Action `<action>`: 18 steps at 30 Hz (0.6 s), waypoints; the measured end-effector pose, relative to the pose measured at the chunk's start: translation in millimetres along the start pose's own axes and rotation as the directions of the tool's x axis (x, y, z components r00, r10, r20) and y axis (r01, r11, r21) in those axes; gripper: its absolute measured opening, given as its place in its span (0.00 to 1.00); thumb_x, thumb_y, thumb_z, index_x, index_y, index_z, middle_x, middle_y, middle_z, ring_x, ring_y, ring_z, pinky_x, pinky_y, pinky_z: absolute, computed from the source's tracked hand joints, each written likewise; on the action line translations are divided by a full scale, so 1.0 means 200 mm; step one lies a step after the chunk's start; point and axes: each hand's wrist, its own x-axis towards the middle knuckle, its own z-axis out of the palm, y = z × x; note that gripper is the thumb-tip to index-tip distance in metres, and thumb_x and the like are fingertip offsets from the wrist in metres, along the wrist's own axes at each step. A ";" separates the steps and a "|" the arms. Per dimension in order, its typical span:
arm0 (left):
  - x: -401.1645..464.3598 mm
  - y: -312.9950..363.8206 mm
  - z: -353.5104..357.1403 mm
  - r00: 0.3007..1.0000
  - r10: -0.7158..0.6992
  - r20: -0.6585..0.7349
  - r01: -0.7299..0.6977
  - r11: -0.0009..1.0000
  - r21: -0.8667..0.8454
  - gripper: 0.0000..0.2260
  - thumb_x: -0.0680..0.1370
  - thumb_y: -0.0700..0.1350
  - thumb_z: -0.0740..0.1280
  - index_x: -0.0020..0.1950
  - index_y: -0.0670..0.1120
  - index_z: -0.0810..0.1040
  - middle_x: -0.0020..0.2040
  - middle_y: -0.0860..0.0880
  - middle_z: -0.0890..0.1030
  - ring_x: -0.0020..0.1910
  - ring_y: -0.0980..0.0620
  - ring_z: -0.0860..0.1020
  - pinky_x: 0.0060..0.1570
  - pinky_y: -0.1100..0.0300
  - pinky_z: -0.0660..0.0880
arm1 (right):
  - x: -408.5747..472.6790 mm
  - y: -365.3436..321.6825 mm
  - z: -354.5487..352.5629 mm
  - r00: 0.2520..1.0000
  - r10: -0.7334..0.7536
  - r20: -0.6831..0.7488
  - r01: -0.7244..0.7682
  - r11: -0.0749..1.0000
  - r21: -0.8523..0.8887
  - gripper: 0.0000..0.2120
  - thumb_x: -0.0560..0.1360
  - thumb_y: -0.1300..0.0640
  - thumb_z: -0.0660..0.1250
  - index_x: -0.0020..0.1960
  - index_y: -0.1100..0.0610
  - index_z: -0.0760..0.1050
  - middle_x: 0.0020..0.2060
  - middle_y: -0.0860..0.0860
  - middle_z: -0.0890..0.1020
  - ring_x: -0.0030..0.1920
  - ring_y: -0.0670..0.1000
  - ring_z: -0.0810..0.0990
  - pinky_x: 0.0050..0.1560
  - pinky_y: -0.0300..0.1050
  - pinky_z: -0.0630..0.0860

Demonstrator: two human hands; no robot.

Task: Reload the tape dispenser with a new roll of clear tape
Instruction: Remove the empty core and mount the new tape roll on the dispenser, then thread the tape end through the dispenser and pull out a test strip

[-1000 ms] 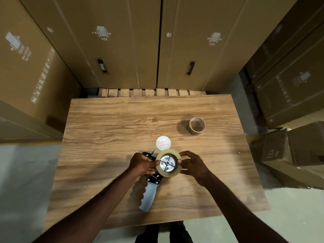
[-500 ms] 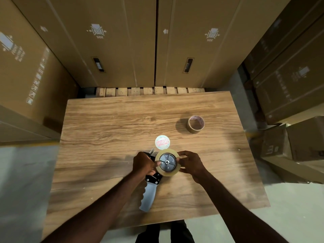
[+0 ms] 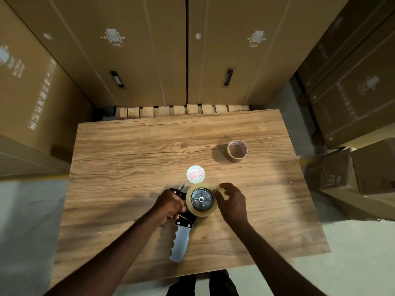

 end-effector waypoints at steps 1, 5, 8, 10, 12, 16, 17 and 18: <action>0.00 -0.01 -0.01 1.000 0.019 0.020 -0.020 0.999 0.034 0.04 0.72 0.33 0.75 0.46 0.37 0.83 0.35 0.44 0.84 0.18 0.54 0.75 0.18 0.67 0.64 | -0.08 -0.01 0.00 0.991 -0.107 -0.081 0.103 0.994 -0.047 0.15 0.77 0.52 0.78 0.59 0.57 0.81 0.51 0.52 0.84 0.50 0.52 0.82 0.49 0.46 0.79; 0.01 -0.04 -0.02 0.993 0.117 0.022 -0.119 0.985 0.123 0.08 0.66 0.35 0.80 0.38 0.43 0.83 0.39 0.43 0.87 0.21 0.49 0.76 0.24 0.62 0.72 | -0.44 -0.05 0.07 0.964 -0.264 0.025 0.266 0.958 -0.104 0.19 0.76 0.45 0.78 0.59 0.54 0.76 0.43 0.48 0.80 0.38 0.45 0.76 0.36 0.42 0.75; 0.00 -0.03 -0.01 0.982 0.186 -0.001 -0.184 0.970 0.160 0.09 0.63 0.37 0.82 0.38 0.40 0.84 0.32 0.45 0.85 0.21 0.48 0.78 0.25 0.60 0.76 | -0.61 -0.06 0.18 0.932 -0.217 0.290 0.275 0.945 -0.176 0.33 0.75 0.32 0.71 0.72 0.50 0.72 0.50 0.48 0.84 0.46 0.49 0.83 0.41 0.43 0.79; -0.01 -0.03 0.00 0.972 0.232 -0.032 -0.222 0.957 0.187 0.08 0.64 0.37 0.81 0.37 0.40 0.84 0.30 0.46 0.84 0.21 0.48 0.79 0.24 0.61 0.76 | -0.65 -0.09 0.25 0.914 -0.157 0.374 0.257 0.938 -0.233 0.39 0.74 0.30 0.67 0.79 0.46 0.63 0.58 0.50 0.83 0.55 0.54 0.83 0.48 0.50 0.81; -0.01 -0.03 0.01 0.961 0.270 -0.055 -0.251 0.941 0.227 0.06 0.65 0.37 0.80 0.37 0.40 0.84 0.31 0.45 0.85 0.22 0.47 0.81 0.24 0.61 0.76 | -0.66 -0.12 0.28 0.902 -0.140 0.409 0.261 0.930 -0.258 0.39 0.74 0.32 0.66 0.81 0.44 0.60 0.62 0.51 0.80 0.58 0.57 0.81 0.50 0.53 0.81; 0.02 0.01 -0.03 0.947 0.321 0.035 -0.309 0.872 0.380 0.03 0.66 0.38 0.77 0.37 0.40 0.85 0.26 0.51 0.81 0.19 0.56 0.79 0.23 0.65 0.74 | -0.64 -0.18 0.32 0.914 -0.207 0.349 0.337 0.865 -0.371 0.32 0.73 0.38 0.69 0.74 0.46 0.70 0.59 0.55 0.80 0.55 0.59 0.78 0.44 0.55 0.82; 0.02 0.04 -0.05 0.938 0.339 0.080 -0.337 0.826 0.453 0.02 0.65 0.39 0.76 0.37 0.42 0.85 0.25 0.53 0.79 0.21 0.57 0.78 0.26 0.65 0.74 | -0.63 -0.19 0.33 0.919 -0.219 0.329 0.343 0.855 -0.389 0.31 0.73 0.39 0.69 0.73 0.47 0.71 0.58 0.55 0.80 0.54 0.59 0.78 0.44 0.55 0.81; 0.03 0.06 -0.07 0.926 0.358 0.121 -0.366 0.770 0.523 0.02 0.65 0.40 0.76 0.36 0.44 0.85 0.26 0.55 0.78 0.26 0.56 0.80 0.30 0.64 0.74 | -0.61 -0.20 0.33 0.919 -0.228 0.322 0.349 0.850 -0.395 0.31 0.72 0.39 0.69 0.73 0.47 0.72 0.56 0.55 0.80 0.53 0.59 0.78 0.44 0.54 0.80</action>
